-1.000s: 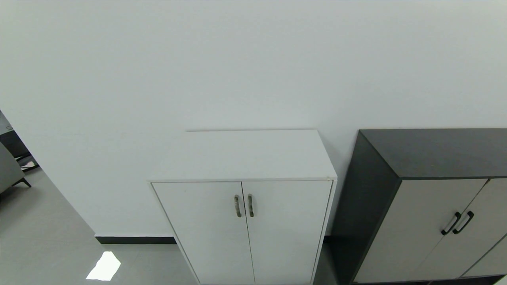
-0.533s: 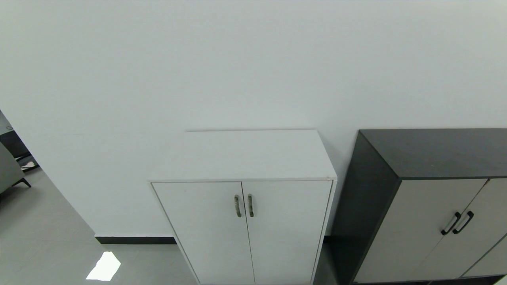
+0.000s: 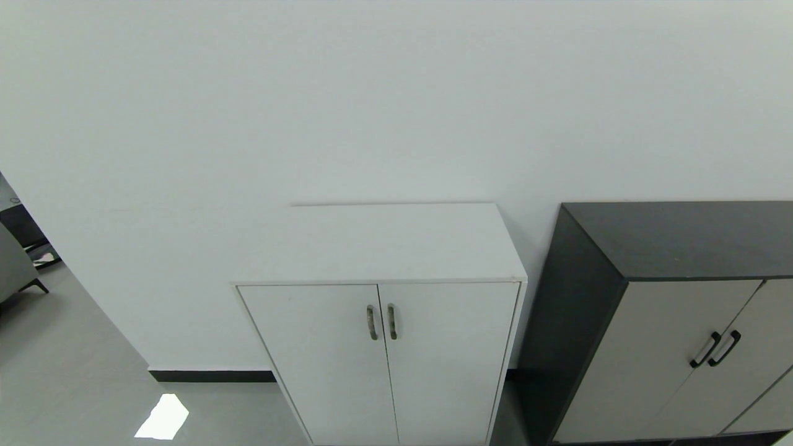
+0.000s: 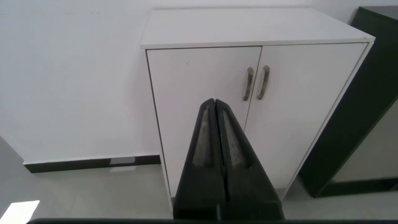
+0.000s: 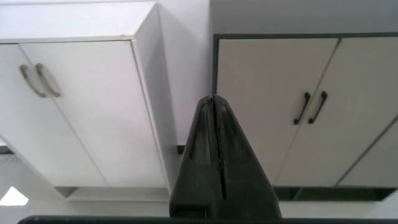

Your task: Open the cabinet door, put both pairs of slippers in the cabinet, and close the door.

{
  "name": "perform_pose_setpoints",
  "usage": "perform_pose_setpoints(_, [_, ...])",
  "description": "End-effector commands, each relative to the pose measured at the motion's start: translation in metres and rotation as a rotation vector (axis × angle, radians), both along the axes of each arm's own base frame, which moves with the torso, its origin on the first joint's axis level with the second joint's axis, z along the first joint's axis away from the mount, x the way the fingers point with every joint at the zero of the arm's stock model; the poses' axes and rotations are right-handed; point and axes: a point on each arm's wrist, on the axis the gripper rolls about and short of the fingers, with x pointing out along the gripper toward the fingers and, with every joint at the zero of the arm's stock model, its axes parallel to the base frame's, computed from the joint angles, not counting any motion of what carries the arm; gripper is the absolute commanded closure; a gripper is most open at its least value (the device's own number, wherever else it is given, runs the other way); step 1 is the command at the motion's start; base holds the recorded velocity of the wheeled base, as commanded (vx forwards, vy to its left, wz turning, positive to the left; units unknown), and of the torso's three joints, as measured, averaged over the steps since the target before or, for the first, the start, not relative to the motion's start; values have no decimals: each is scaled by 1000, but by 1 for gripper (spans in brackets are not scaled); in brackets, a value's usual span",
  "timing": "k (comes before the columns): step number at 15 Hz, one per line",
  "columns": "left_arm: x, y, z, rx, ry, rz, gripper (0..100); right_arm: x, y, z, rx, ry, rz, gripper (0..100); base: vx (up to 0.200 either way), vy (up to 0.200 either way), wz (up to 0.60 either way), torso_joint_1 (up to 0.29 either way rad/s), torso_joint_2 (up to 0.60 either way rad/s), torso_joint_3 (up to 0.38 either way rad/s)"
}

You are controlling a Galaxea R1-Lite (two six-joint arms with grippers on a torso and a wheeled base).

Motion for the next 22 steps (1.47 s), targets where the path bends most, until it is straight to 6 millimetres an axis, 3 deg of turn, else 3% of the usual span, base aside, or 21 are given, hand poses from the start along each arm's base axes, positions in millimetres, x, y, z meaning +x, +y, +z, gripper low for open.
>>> perform_pose_setpoints(1, [0,0,0,0,-1,0,100,0,-1,0,5,-4,-34,100,0,0,0,0,0,0])
perform_pose_setpoints(7, [0,0,0,0,-1,0,100,0,-1,0,12,-2,-43,100,0,0,0,0,0,0])
perform_pose_setpoints(10, [0,0,0,0,-1,0,100,7,-1,2,39,90,-62,100,0,0,0,0,0,0])
perform_pose_setpoints(13, [0,0,0,-3,0,2,100,-1,-1,0,49,-12,-45,100,0,0,0,0,0,0])
perform_pose_setpoints(22, [0,0,0,-2,-1,0,100,0,-1,0,80,-13,-48,100,0,0,0,0,0,0])
